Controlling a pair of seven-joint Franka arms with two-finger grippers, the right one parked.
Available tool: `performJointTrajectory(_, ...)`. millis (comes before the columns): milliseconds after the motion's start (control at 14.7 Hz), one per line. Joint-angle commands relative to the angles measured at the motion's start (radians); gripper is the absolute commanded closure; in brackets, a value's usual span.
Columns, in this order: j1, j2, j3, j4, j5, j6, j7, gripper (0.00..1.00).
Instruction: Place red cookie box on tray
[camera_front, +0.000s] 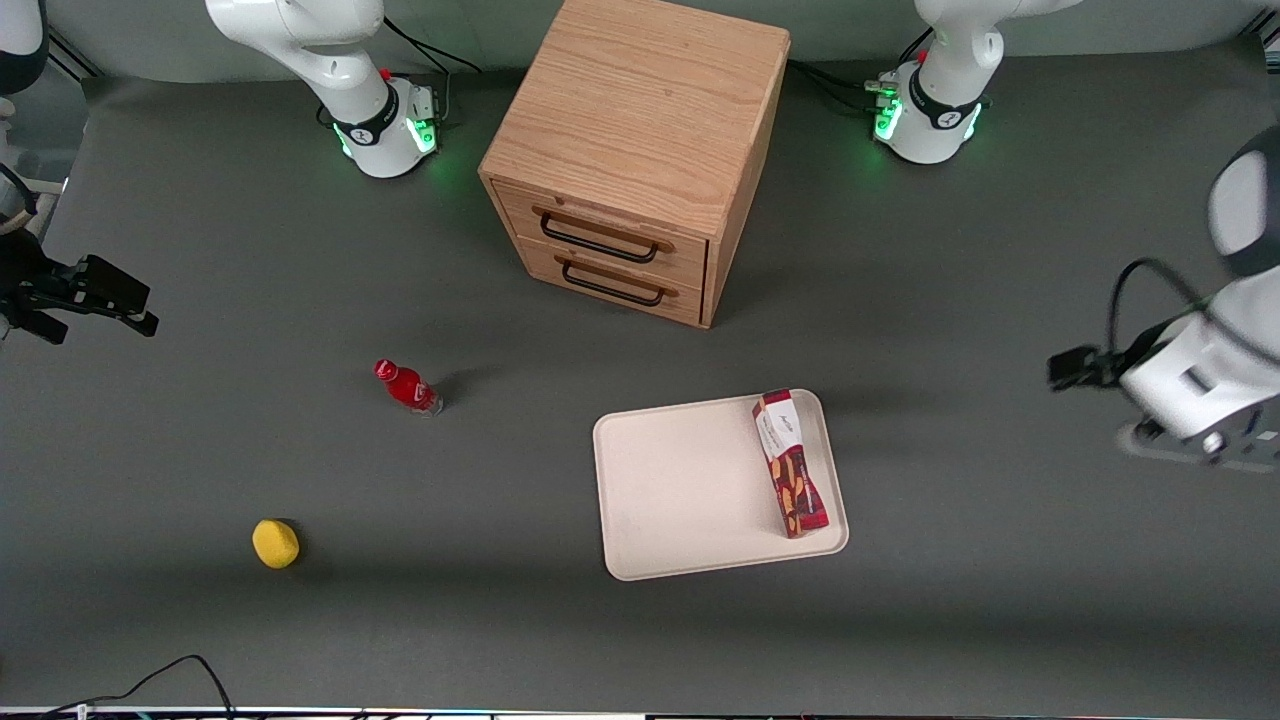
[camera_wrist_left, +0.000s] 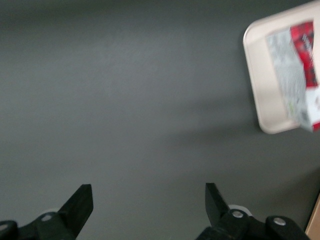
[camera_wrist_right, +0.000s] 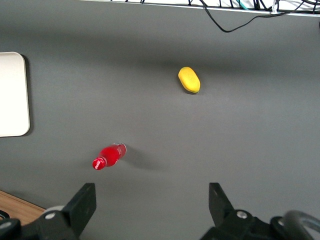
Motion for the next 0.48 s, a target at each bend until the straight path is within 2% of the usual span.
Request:
performJointTrajectory(0,0.010,-0.195,0.003,-0.172,-0.017,-0.024,0.061,0.00)
performJointTrajectory(136,0.010,-0.224,0.017,-0.154,-0.015,-0.089,0.176,0.00)
performJointTrajectory(409,0.009,-0.232,0.037,-0.110,-0.017,-0.140,0.198,0.00)
